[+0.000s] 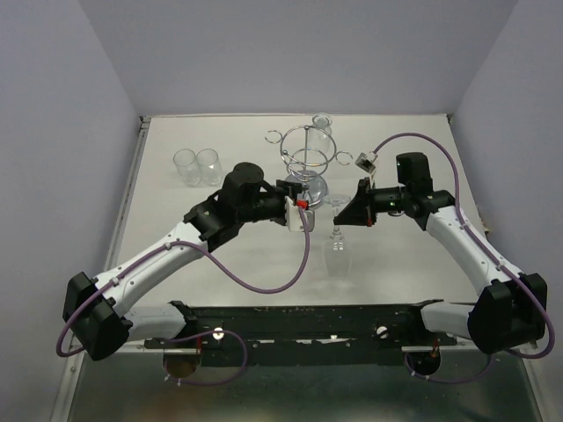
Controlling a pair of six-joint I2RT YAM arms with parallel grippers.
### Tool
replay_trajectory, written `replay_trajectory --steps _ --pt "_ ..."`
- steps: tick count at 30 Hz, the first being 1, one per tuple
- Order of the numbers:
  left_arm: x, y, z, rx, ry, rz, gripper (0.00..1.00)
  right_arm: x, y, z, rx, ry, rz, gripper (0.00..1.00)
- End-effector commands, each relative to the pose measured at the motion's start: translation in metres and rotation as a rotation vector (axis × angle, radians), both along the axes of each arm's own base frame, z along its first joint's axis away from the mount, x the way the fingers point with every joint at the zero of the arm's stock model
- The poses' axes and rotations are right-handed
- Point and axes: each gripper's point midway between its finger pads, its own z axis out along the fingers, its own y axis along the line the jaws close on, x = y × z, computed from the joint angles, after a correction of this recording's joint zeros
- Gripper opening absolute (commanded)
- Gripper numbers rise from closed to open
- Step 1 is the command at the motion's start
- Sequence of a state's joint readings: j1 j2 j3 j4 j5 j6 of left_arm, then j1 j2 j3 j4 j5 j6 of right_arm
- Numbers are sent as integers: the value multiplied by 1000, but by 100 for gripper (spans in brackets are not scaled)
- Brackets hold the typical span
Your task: Take the wine glass off the wine glass rack
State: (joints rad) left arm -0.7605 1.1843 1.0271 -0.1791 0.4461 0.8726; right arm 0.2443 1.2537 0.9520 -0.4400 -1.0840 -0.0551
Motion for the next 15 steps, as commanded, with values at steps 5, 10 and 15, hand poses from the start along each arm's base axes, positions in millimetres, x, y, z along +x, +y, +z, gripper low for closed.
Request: replay_trajectory --steps 5,10,15 --pt "-22 -43 14 -26 -130 -198 55 -22 9 16 104 39 54 1" --pt "-24 -50 14 -18 -173 -199 53 -31 8 14 120 61 54 1" --pt "-27 -57 6 15 -176 -219 51 -39 6 11 120 65 57 1"
